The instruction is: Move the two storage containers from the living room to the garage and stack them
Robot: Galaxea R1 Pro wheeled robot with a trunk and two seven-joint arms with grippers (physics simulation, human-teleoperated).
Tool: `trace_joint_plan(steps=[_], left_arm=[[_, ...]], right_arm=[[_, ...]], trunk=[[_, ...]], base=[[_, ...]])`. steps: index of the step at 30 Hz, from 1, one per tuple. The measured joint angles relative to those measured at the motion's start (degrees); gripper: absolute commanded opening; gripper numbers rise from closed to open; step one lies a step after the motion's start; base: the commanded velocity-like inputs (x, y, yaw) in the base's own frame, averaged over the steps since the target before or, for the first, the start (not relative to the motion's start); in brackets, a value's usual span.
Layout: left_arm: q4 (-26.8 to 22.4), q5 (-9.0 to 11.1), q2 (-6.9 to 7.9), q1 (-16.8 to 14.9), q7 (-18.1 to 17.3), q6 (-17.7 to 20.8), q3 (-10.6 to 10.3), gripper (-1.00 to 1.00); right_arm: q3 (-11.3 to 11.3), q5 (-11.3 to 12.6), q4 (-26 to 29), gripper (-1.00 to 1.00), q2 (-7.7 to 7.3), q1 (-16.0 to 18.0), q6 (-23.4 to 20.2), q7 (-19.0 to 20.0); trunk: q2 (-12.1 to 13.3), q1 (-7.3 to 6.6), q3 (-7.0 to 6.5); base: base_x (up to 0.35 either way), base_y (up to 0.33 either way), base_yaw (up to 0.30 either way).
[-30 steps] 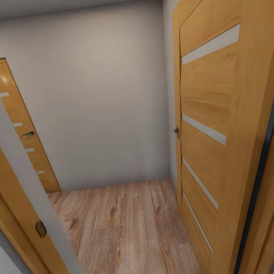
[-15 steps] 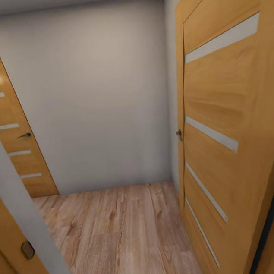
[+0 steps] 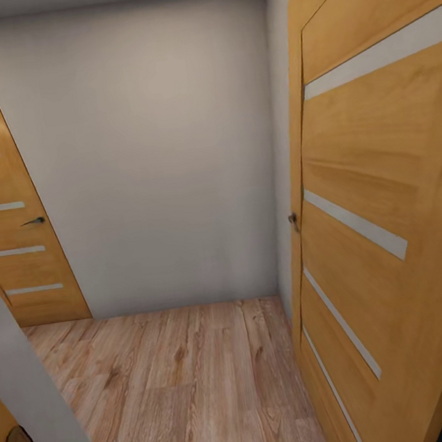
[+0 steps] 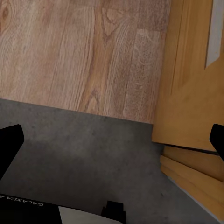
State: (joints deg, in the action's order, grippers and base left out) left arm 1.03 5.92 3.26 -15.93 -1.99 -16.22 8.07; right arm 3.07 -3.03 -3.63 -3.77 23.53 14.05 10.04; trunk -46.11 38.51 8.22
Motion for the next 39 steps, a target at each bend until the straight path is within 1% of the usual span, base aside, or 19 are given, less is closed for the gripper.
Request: trace_joint_plan(steps=[7,27,39], left_arm=[[0.00,0.09,-0.03,0.00,0.00,-0.02,0.08,1.00],[0.00,0.11,-0.36,0.00,0.00,0.00,-0.01,1.00],[0.00,0.03,0.04,0.00,0.00,-0.04,0.05,1.00]], right_arm=[[0.00,0.00,0.00,1.00,0.00,0.00,0.00,0.00],[0.00,0.00,0.00,1.00,0.01,0.00,0.00,0.00],[0.00,0.02,0.00,1.00,0.02,0.00,0.00,0.00]], trunk=[[0.00,0.00,0.00],[8.02,-4.39,-3.60],[8.04,-4.40,-3.60]], base=[[0.001,0.000,0.000],[0.000,0.000,0.000],[0.000,0.000,0.000]])
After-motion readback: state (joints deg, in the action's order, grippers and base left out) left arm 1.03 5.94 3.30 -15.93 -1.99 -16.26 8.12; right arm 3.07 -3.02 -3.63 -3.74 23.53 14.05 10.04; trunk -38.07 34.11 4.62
